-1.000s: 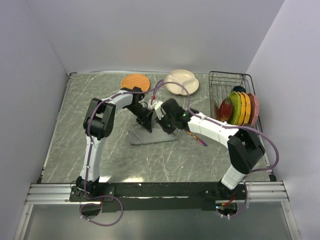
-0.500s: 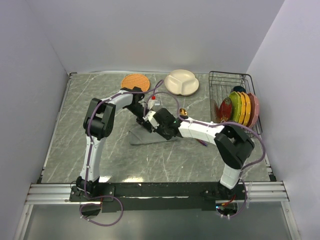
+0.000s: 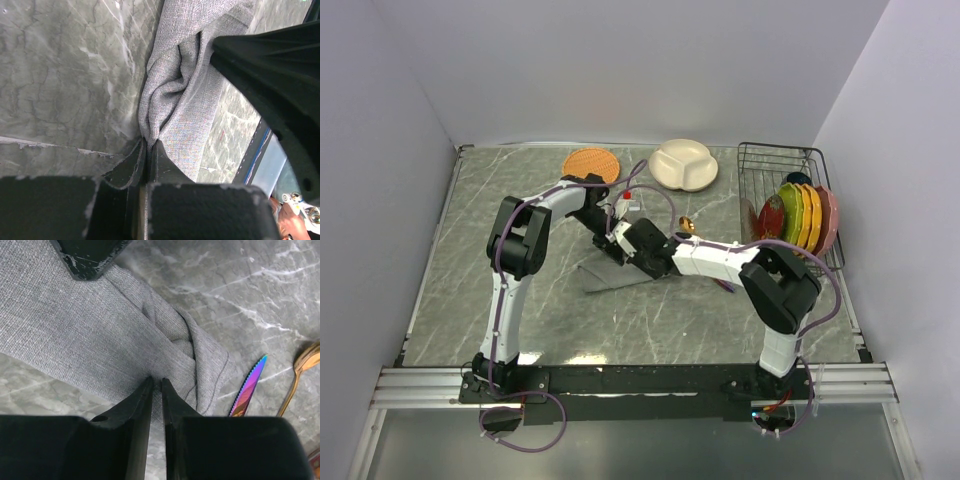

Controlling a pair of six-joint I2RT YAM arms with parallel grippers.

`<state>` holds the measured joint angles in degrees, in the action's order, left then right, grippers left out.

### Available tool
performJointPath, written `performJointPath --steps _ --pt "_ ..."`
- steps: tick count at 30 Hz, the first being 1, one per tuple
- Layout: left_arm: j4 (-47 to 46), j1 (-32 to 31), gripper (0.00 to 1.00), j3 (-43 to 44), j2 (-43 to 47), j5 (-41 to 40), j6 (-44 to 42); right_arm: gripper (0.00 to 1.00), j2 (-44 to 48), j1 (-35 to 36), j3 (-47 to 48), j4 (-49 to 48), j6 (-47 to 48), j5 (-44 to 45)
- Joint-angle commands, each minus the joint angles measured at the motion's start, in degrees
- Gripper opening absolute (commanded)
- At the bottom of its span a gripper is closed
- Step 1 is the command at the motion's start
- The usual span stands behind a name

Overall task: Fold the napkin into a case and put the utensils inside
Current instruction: Smooth out the smaller rectangle-folded napkin at the center of the board.

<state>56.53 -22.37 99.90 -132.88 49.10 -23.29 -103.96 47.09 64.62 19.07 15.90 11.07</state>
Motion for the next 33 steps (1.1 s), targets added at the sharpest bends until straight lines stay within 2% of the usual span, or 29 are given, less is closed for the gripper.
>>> performJointPath --steps 1,4,6,7,8,10,13,14,19,23,26,33 --pt "-0.9 -0.39 0.01 -1.72 -2.82 -8.41 -3.61 0.22 4.47 -2.09 2.09 1.06 -1.31 -0.17" --pt "-1.25 -0.31 0.01 -1.29 -2.74 -8.06 -2.9 0.23 3.41 -3.22 1.74 1.15 -1.57 -3.32" --pt "-1.42 -0.22 0.01 -1.02 -2.3 -7.88 -2.81 0.28 7.88 -5.24 0.95 0.36 -4.03 -8.23" --pt "-1.6 -0.22 0.01 -1.19 -2.04 -8.14 -2.9 0.32 9.64 -6.39 0.42 0.53 -4.38 -14.44" --pt "-1.78 -0.22 0.01 -1.37 -1.86 -8.23 -3.08 0.38 13.31 -8.4 -0.1 0.27 -5.08 -16.59" --pt "-1.08 -0.22 0.01 -0.93 -1.94 -8.23 -3.78 0.44 16.58 -10.52 -1.07 1.49 -4.65 -24.9" --pt "-0.55 -0.22 0.01 0.03 -2.03 -8.14 -4.4 0.55 22.65 -14.91 -3.52 2.98 -3.78 -32.57" --pt "-0.81 -0.22 0.01 0.12 -1.77 -8.23 -4.4 0.61 26.23 -16.49 -4.49 2.9 -2.9 -36.26" --pt "-2.38 -0.22 0.01 -0.75 0.25 -9.72 -5.89 0.79 33.29 -21.51 -7.58 2.02 -4.91 -42.44" --pt "-5.99 -0.39 0.01 -4.44 5.94 -11.22 -7.82 0.86 29.45 -26.86 -4.25 6.23 -8.16 -45.87" --pt "-9.84 -0.83 0.01 -7.34 10.6 -12.54 -9.84 0.93 25.49 -29.6 -2.83 10.1 -4.59 -47.1" --pt "-18.46 -3.73 0.01 -14.27 19.4 -16.14 -15.72 0.95 14.77 -30.92 4.97 15.11 3.34 -50.26"
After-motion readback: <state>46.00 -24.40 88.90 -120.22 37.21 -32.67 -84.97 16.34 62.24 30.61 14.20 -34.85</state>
